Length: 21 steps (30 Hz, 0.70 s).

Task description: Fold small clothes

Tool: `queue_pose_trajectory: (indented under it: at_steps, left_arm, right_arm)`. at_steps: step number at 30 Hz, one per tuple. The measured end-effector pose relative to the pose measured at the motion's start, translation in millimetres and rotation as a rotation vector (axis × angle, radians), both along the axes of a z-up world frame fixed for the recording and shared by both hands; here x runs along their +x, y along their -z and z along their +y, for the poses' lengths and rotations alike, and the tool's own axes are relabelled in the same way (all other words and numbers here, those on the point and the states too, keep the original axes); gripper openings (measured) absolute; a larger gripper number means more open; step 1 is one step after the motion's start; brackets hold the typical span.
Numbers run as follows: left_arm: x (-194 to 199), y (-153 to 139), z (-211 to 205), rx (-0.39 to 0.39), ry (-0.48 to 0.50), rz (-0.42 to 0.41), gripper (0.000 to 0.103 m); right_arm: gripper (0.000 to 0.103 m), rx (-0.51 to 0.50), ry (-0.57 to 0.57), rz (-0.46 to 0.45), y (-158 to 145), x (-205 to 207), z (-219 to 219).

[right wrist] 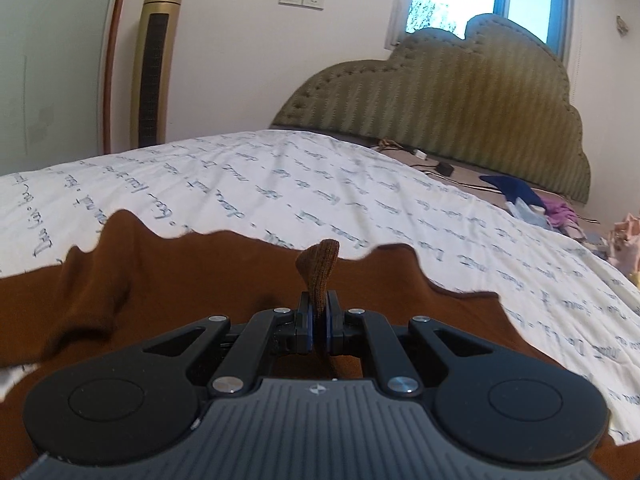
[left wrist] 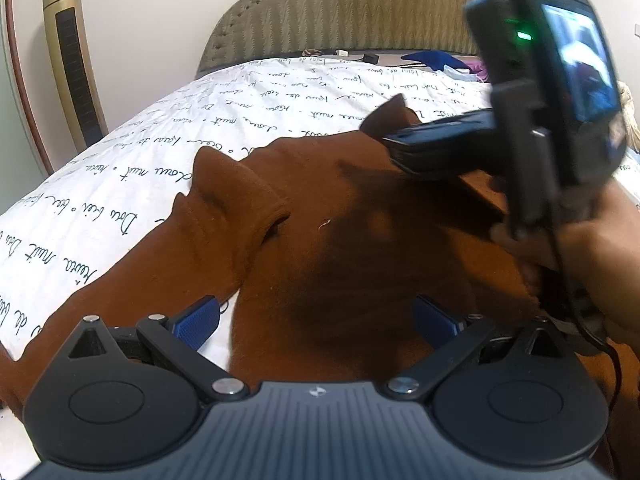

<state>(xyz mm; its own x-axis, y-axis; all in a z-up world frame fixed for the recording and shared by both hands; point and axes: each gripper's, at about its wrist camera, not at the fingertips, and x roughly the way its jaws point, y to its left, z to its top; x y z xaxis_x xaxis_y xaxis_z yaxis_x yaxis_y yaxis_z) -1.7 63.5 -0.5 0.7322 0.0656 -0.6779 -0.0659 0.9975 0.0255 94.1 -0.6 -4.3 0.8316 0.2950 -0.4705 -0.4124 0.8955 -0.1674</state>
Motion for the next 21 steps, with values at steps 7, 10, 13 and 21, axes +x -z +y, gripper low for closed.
queue_pose_trajectory:
  at_steps: [7, 10, 13, 21]
  left_arm:
    - [-5, 0, 5, 0.002, -0.015, 0.007, 0.103]
    - [-6, 0, 7, 0.003, -0.022, 0.006, 0.103]
    - [-8, -1, 8, 0.001, -0.03, 0.007, 0.103]
    - [-25, -4, 12, -0.004, -0.058, 0.004, 0.103]
  right_arm:
    - [0.011, 0.017, -0.02, 0.051, 10, 8, 17]
    - [0.011, 0.016, -0.035, 0.049, 11, 6, 21]
    - [0.011, 0.013, -0.048, 0.067, 14, 9, 25]
    - [0.053, 0.063, -0.084, 0.14, 19, 10, 23]
